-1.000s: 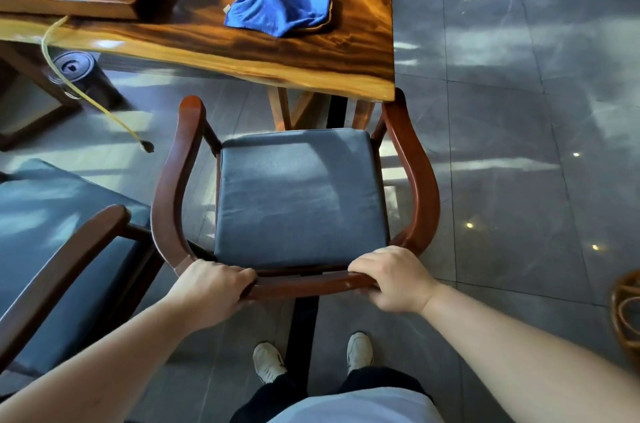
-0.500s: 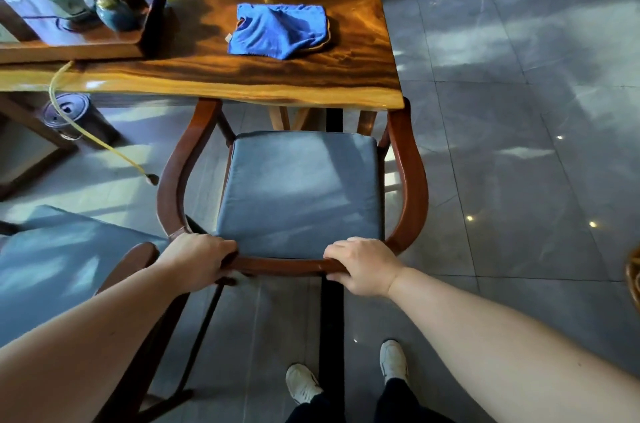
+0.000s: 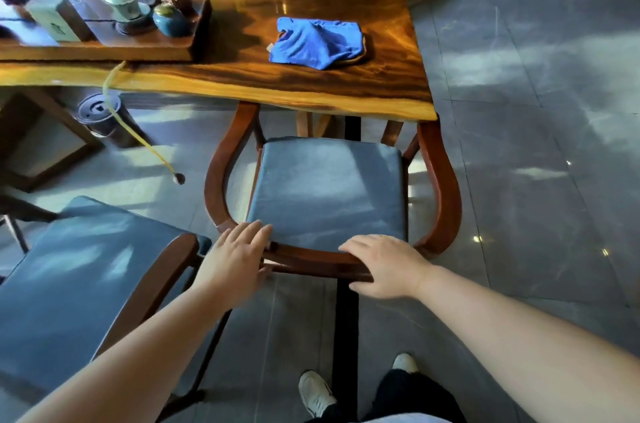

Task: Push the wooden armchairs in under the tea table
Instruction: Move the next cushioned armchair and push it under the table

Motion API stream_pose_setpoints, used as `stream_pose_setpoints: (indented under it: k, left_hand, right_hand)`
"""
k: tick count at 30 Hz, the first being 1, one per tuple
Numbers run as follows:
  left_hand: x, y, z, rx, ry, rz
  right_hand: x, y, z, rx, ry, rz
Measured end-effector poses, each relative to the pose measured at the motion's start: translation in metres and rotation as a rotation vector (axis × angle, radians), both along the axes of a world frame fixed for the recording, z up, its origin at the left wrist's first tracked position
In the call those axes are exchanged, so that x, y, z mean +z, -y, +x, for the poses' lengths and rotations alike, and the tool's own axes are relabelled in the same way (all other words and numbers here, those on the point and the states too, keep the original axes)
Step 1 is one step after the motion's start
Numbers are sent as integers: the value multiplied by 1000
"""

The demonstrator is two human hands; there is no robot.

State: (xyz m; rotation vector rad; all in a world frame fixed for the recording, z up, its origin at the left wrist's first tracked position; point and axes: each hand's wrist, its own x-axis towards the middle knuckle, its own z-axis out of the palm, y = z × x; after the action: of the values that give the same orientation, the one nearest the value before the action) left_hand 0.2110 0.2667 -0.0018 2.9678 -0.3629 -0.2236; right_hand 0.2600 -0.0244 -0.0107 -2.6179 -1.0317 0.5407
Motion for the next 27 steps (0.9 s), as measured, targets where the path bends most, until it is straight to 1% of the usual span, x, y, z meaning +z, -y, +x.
stream_pose_setpoints:
  k: [2, 6, 10, 17, 22, 27]
  left_hand:
    - [6, -14, -18, 57, 24, 5]
    - [12, -49, -51, 202, -8, 45]
    - [14, -86, -86, 371, -34, 87]
    - [10, -147, -156, 692, -161, 208]
    - [-1, -174, -193, 791, -277, 270]
    - [-15, -206, -231, 829, -353, 298]
  right_hand:
    - [4, -29, -3, 79, 73, 18]
    - [15, -95, 2, 246, 195, 29]
    - [18, -163, 14, 450, 250, 50]
    - [5, -279, 21, 787, 200, 77]
    - [-9, -342, 12, 957, 169, 19]
    - [-31, -401, -17, 1090, 150, -142]
